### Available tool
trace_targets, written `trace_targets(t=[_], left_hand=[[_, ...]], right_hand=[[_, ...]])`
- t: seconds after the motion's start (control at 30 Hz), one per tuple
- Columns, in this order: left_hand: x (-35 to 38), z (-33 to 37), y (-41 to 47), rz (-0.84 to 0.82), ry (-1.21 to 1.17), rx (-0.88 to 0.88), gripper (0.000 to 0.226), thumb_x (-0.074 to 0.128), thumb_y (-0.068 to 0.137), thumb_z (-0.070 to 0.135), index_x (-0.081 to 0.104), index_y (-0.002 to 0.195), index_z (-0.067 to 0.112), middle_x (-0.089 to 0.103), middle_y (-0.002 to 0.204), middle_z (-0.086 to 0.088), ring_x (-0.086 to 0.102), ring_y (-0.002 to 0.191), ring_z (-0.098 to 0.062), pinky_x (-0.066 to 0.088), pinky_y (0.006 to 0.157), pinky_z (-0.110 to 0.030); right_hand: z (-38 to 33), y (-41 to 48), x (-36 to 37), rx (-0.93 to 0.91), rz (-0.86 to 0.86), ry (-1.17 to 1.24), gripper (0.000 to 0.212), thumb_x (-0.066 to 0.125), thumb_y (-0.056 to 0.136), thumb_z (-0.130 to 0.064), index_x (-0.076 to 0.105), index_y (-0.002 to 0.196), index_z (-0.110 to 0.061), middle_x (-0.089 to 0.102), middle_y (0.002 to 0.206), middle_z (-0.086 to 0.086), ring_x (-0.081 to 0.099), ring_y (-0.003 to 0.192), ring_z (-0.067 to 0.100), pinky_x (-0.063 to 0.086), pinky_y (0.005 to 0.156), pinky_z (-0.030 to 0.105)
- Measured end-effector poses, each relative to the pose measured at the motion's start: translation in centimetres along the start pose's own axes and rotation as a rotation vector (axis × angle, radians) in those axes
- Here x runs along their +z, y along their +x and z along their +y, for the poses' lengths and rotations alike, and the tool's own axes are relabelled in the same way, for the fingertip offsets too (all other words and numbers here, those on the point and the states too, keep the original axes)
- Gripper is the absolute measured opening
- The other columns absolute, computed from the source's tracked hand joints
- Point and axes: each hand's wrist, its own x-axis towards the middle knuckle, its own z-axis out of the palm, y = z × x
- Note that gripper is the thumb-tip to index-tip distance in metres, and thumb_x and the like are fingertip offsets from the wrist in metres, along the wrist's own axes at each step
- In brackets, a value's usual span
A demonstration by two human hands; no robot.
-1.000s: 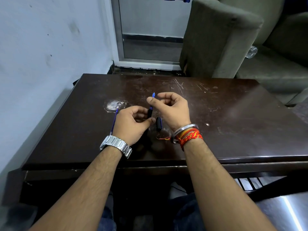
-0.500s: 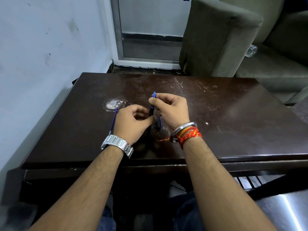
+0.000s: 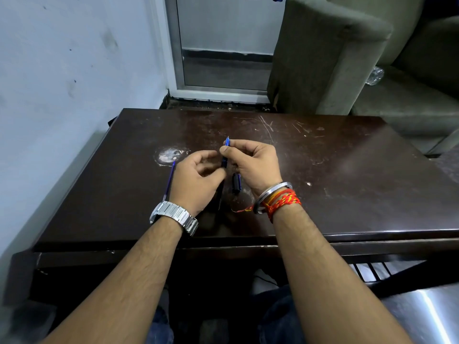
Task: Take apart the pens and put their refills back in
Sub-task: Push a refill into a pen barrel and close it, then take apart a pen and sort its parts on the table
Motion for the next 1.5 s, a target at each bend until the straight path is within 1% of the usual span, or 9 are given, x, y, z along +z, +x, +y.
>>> trace_targets(t=[0.13, 0.3, 0.43, 0.53, 0.63, 0.87, 1.03, 1.23, 1.5], left_hand=[[-0.2, -0.1, 0.0, 0.091, 0.087, 0.028, 0.041, 0.087, 0.056, 0.037, 0.064, 0.089, 0.03, 0.067, 0.068, 0.01, 0.062, 0.06, -0.002, 0.054, 0.058, -0.019], [0.0, -0.1, 0.1, -0.001, 0.012, 0.017, 0.034, 0.079, 0.069, 0.02, 0.069, 0.1, 0.027, 0.075, 0.078, 0.014, 0.07, 0.079, -0.001, 0.053, 0.066, -0.015], [-0.1, -0.1, 0.0, 0.096, 0.068, 0.038, 0.042, 0.084, 0.05, 0.046, 0.064, 0.083, 0.03, 0.062, 0.063, 0.011, 0.054, 0.055, 0.003, 0.046, 0.053, -0.012], [0.0, 0.2, 0.0, 0.027, -0.021, -0.025, 0.039, 0.078, 0.057, 0.046, 0.068, 0.09, 0.028, 0.072, 0.082, 0.007, 0.068, 0.076, -0.004, 0.059, 0.074, -0.031], [-0.1, 0.0, 0.0, 0.036, 0.006, -0.027, 0.037, 0.078, 0.058, 0.034, 0.068, 0.094, 0.029, 0.075, 0.077, 0.006, 0.072, 0.073, -0.012, 0.061, 0.072, -0.044], [0.1, 0.2, -0.1, -0.005, -0.013, -0.029, 0.033, 0.075, 0.063, 0.029, 0.07, 0.095, 0.03, 0.075, 0.081, 0.013, 0.07, 0.079, -0.001, 0.06, 0.077, -0.032], [-0.3, -0.1, -0.1, 0.059, 0.073, -0.011, 0.057, 0.079, 0.052, 0.047, 0.062, 0.103, 0.029, 0.073, 0.073, 0.01, 0.068, 0.065, -0.004, 0.055, 0.061, -0.02], [0.0, 0.0, -0.1, -0.042, 0.088, -0.008, 0.007, 0.07, 0.076, 0.025, 0.076, 0.077, 0.029, 0.074, 0.07, 0.011, 0.071, 0.069, -0.005, 0.056, 0.065, -0.028], [-0.2, 0.2, -0.1, 0.041, 0.177, 0.024, 0.013, 0.082, 0.072, 0.019, 0.078, 0.084, 0.02, 0.072, 0.072, 0.013, 0.069, 0.065, 0.003, 0.056, 0.062, -0.016]], right_hand=[[-0.1, -0.1, 0.2, 0.007, -0.012, -0.007, 0.007, 0.076, 0.082, -0.009, 0.076, 0.081, -0.016, 0.067, 0.058, -0.006, 0.056, 0.053, 0.007, 0.05, 0.052, 0.022], [-0.2, -0.2, 0.2, -0.01, -0.023, -0.007, 0.01, 0.076, 0.082, -0.007, 0.076, 0.08, -0.017, 0.073, 0.067, -0.004, 0.066, 0.063, 0.008, 0.057, 0.062, 0.025], [-0.2, -0.3, 0.3, -0.018, -0.028, -0.009, 0.011, 0.075, 0.083, -0.006, 0.075, 0.079, -0.016, 0.066, 0.054, -0.008, 0.055, 0.049, 0.002, 0.049, 0.05, 0.019], [-0.2, -0.3, 0.1, -0.025, -0.028, 0.0, 0.007, 0.075, 0.082, -0.006, 0.076, 0.083, -0.013, 0.072, 0.067, -0.001, 0.063, 0.06, 0.008, 0.057, 0.062, 0.025], [-0.3, -0.3, 0.2, -0.023, -0.038, -0.016, 0.009, 0.075, 0.083, -0.005, 0.076, 0.083, -0.014, 0.072, 0.066, -0.004, 0.065, 0.059, 0.004, 0.056, 0.059, 0.02], [-0.1, -0.3, 0.2, -0.022, -0.042, -0.014, 0.011, 0.075, 0.083, -0.006, 0.076, 0.08, -0.017, 0.072, 0.067, -0.004, 0.065, 0.06, 0.005, 0.054, 0.059, 0.02], [-0.1, -0.3, 0.4, -0.019, -0.039, -0.032, 0.01, 0.075, 0.083, -0.008, 0.076, 0.08, -0.018, 0.071, 0.066, -0.003, 0.06, 0.056, 0.004, 0.052, 0.055, 0.018], [0.4, 0.1, 0.3, -0.034, -0.016, -0.094, 0.012, 0.073, 0.085, -0.01, 0.075, 0.081, -0.021, 0.07, 0.065, -0.009, 0.063, 0.058, 0.002, 0.057, 0.061, 0.021], [0.9, 0.5, 0.2, -0.064, 0.026, -0.241, 0.018, 0.078, 0.083, -0.017, 0.076, 0.1, -0.009, 0.073, 0.078, -0.008, 0.07, 0.072, 0.001, 0.056, 0.068, 0.017]])
